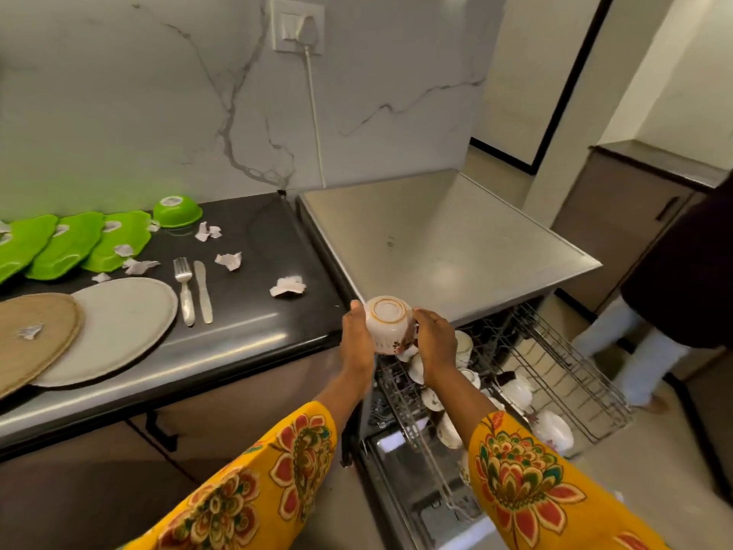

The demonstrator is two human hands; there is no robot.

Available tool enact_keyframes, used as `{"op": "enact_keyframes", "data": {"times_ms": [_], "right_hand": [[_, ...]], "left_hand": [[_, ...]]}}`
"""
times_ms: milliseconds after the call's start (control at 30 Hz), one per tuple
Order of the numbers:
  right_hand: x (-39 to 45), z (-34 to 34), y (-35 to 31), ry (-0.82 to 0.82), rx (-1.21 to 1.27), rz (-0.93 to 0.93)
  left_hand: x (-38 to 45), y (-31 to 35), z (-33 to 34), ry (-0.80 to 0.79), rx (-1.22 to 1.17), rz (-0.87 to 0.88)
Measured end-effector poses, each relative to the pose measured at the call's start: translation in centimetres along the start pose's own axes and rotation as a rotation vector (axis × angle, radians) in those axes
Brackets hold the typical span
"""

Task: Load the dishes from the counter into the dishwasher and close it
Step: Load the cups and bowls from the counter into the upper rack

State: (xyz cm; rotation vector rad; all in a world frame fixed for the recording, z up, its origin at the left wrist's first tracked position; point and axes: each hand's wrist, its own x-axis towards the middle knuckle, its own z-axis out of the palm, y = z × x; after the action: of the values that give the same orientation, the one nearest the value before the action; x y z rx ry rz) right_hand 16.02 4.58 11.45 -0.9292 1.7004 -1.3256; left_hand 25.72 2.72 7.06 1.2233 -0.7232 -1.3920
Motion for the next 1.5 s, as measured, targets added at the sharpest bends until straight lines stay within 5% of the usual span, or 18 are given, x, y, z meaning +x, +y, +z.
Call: {"op": "enact_keyframes", "data": {"times_ms": [300,667,1067,1500], "right_hand": [[5.4,-9.1,5.7,0.17,0.061,0.146],[11.1,-17.4,10.7,0.146,0.142,0.33],[15.5,-19.2,16.6,0.005,-0.02,0.463],[27.2,-18.4,19.6,0.0,0.144,0.625]], "left_hand": [[-1.6,-6.2,10.3,-0.073,0.086,-0.032],[1.6,-13.9,18.0,-0.108,0.166,-0.246],[5.2,-18.9,19.6,-0.186,0.438,-0.407],[13.6,-21.5,24.6,-0.306,0.687,-0.305]]}}
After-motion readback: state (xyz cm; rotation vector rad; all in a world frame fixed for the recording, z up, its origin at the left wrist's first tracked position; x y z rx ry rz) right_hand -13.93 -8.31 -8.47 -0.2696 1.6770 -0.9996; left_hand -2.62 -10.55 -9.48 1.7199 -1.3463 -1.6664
